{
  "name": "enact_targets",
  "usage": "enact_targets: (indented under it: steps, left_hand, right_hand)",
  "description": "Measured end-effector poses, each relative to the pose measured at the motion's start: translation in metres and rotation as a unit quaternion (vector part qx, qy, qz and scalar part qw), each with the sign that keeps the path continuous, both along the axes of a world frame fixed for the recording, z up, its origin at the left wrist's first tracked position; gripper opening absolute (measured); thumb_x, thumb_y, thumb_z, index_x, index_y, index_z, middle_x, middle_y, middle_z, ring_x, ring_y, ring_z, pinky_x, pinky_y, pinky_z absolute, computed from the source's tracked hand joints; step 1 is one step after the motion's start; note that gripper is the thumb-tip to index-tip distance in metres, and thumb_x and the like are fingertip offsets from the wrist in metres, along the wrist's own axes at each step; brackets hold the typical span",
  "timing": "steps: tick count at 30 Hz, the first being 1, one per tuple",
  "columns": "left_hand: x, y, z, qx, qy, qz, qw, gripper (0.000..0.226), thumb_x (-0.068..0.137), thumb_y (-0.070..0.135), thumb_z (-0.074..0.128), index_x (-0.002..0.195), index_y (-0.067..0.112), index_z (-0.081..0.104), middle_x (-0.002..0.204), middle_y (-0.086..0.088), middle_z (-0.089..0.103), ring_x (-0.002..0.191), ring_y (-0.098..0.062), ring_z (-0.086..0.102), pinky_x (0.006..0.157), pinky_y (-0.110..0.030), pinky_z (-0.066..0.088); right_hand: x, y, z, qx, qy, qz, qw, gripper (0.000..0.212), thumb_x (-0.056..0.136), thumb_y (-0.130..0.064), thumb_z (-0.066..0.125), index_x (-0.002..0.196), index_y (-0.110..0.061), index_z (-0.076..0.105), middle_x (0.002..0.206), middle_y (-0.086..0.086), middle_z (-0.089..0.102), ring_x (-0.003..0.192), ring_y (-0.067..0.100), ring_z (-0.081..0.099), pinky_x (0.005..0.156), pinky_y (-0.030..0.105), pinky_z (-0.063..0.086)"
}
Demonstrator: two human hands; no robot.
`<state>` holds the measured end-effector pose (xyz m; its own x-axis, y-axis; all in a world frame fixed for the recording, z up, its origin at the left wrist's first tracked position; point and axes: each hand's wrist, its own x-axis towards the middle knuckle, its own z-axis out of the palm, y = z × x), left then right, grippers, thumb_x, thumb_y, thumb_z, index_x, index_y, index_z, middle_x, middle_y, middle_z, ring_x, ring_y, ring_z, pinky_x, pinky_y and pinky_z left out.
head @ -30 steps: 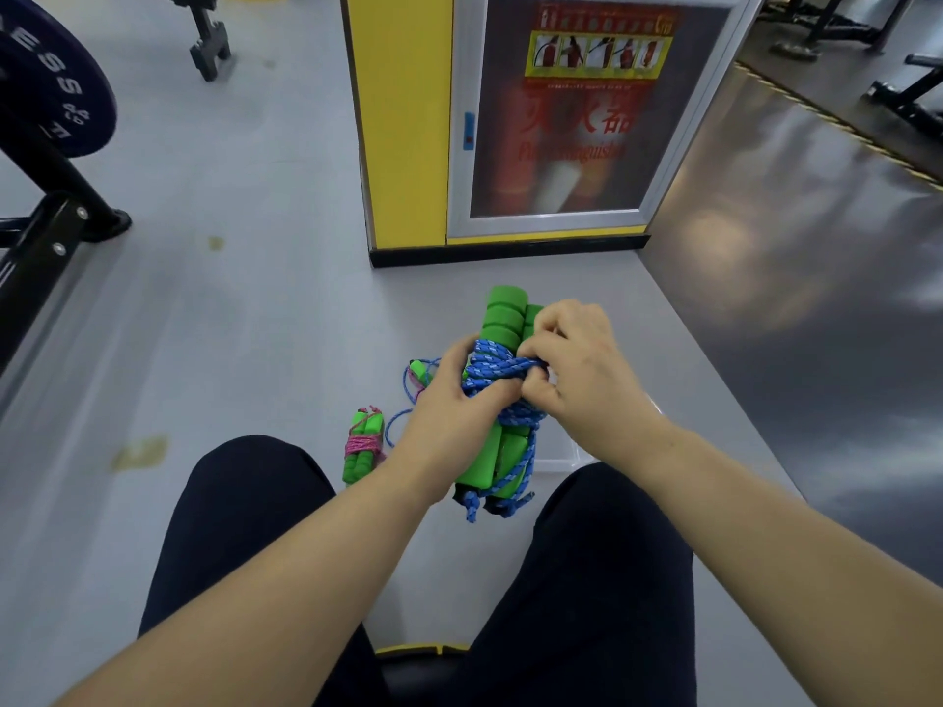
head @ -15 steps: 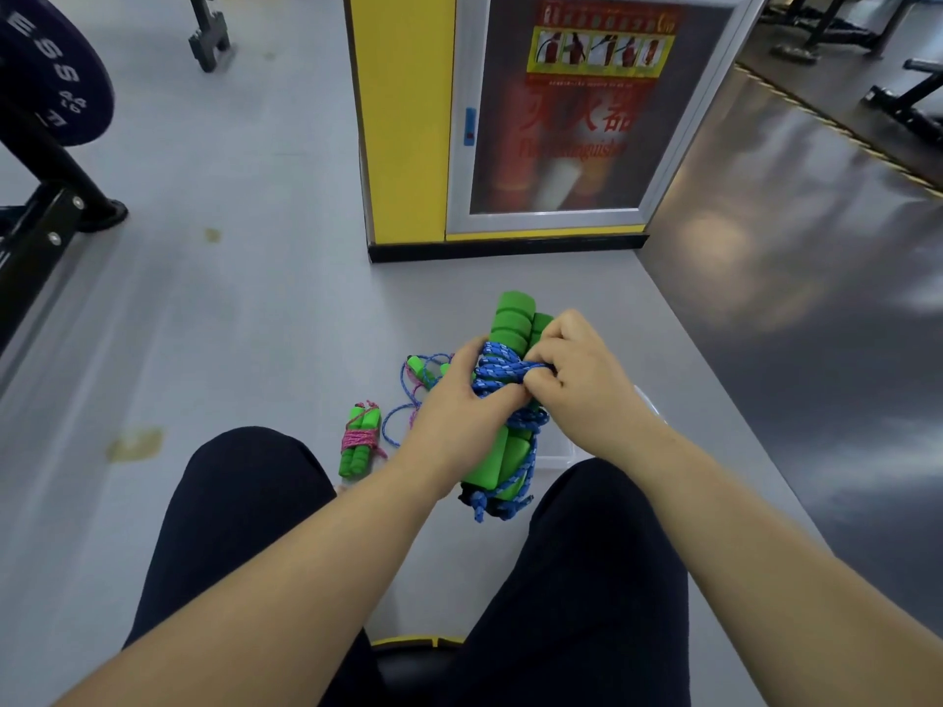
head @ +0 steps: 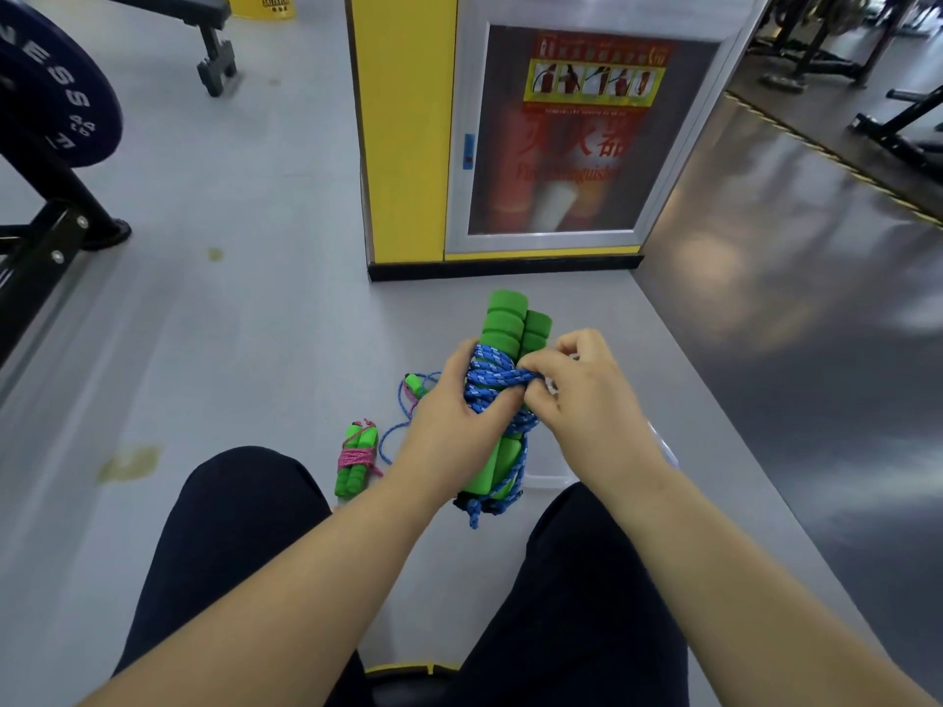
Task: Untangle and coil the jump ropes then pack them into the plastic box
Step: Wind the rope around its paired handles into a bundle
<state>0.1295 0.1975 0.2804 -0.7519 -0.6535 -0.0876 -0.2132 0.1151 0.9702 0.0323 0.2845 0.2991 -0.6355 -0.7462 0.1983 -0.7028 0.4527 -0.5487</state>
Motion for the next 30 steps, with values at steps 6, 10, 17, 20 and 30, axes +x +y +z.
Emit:
enact_targets:
  steps: [6,10,17,20,30]
  left_hand:
    - [0.003,0.0,0.002,-0.006,0.0,0.006,1.0,0.032,0.086,0.028,0.061,0.113,0.04,0.05,0.093,0.019,0.067,0.084,0.004,0.063,0.076,-0.018,0.051]
    - [0.002,-0.001,0.001,-0.007,-0.013,0.004,1.0,0.031,0.085,0.029,0.06,0.112,0.04,0.05,0.094,0.017,0.067,0.088,-0.002,0.064,0.083,-0.031,0.053]
    - [0.003,-0.003,0.0,0.014,-0.016,-0.004,1.0,0.032,0.084,0.035,0.062,0.113,0.044,0.051,0.096,0.017,0.068,0.09,-0.004,0.066,0.086,-0.038,0.054]
    - [0.001,-0.003,0.001,0.012,-0.015,-0.007,1.0,0.03,0.084,0.034,0.062,0.111,0.042,0.051,0.096,0.017,0.067,0.09,-0.004,0.065,0.087,-0.037,0.054]
    - [-0.006,-0.002,-0.003,0.0,-0.021,0.031,0.999,0.041,0.085,0.037,0.061,0.124,0.034,0.048,0.101,0.014,0.066,0.094,-0.007,0.063,0.086,-0.033,0.052]
  right_hand:
    - [0.007,-0.003,-0.01,-0.093,-0.047,-0.037,0.994,0.021,0.086,-0.007,0.056,0.101,-0.012,0.07,0.103,-0.004,0.045,0.085,0.015,0.058,0.082,0.036,0.052]
    - [0.008,-0.004,-0.016,-0.143,-0.003,-0.029,0.989,0.023,0.08,-0.01,0.053,0.094,-0.009,0.072,0.09,-0.005,0.052,0.079,0.008,0.055,0.075,0.02,0.049]
    - [0.003,0.001,-0.018,-0.146,-0.049,-0.029,0.988,0.026,0.078,-0.006,0.063,0.095,-0.021,0.05,0.085,-0.005,0.058,0.078,-0.009,0.05,0.069,0.006,0.038]
    - [-0.002,0.002,-0.017,-0.141,-0.046,-0.017,0.989,0.032,0.077,-0.003,0.063,0.093,-0.02,0.042,0.082,-0.007,0.055,0.077,-0.01,0.049,0.066,0.006,0.037]
    - [-0.002,-0.006,-0.029,-0.187,-0.004,-0.032,0.982,0.021,0.079,-0.011,0.057,0.095,-0.007,0.07,0.096,-0.008,0.047,0.076,0.005,0.054,0.07,0.027,0.055]
